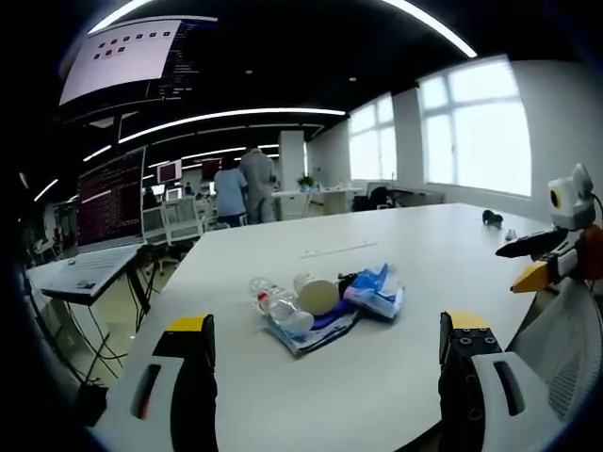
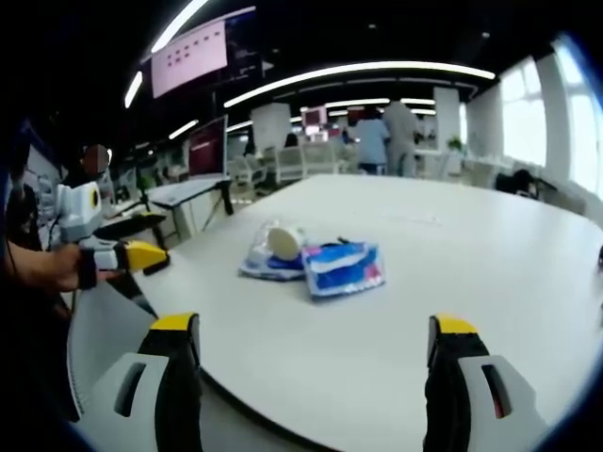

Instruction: Arrange the tabletop items into an orderly group along one side of the table until the central work area is clear of visible clutter.

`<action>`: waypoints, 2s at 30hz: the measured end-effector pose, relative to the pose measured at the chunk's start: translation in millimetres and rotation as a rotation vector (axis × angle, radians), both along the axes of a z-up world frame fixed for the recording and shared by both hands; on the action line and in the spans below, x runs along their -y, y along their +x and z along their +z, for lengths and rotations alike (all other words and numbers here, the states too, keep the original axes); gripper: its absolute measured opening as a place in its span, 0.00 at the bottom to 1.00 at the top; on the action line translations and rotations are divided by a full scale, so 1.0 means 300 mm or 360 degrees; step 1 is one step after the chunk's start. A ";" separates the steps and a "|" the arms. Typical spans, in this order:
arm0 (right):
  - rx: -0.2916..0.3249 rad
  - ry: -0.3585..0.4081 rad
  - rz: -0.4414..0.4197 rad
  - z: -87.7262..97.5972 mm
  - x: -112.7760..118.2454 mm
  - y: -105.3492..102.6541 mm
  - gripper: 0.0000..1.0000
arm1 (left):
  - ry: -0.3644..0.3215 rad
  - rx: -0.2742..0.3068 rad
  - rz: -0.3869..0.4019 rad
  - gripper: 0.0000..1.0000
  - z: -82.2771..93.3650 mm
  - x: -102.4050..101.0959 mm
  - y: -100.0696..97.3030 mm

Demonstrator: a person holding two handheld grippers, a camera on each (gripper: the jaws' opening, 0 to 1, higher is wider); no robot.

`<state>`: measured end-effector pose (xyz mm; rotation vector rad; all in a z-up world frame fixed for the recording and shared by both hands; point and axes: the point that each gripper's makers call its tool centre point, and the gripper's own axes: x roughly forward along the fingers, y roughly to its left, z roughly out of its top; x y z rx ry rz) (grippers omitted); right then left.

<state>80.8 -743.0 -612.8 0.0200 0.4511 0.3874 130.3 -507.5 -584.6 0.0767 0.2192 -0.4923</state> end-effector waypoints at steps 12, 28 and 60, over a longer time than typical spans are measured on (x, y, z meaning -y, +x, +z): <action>-0.0025 0.0013 0.0009 -0.003 -0.006 -0.002 0.99 | 0.0016 0.0001 0.0013 1.00 -0.003 -0.007 0.003; -0.0090 0.0062 0.0000 -0.016 0.004 0.025 0.99 | 0.0016 0.0021 0.0040 1.00 0.010 -0.012 0.002; -0.0188 0.0057 0.0176 -0.086 -0.113 0.219 0.94 | 0.0049 0.0053 0.0078 0.99 0.019 -0.025 0.006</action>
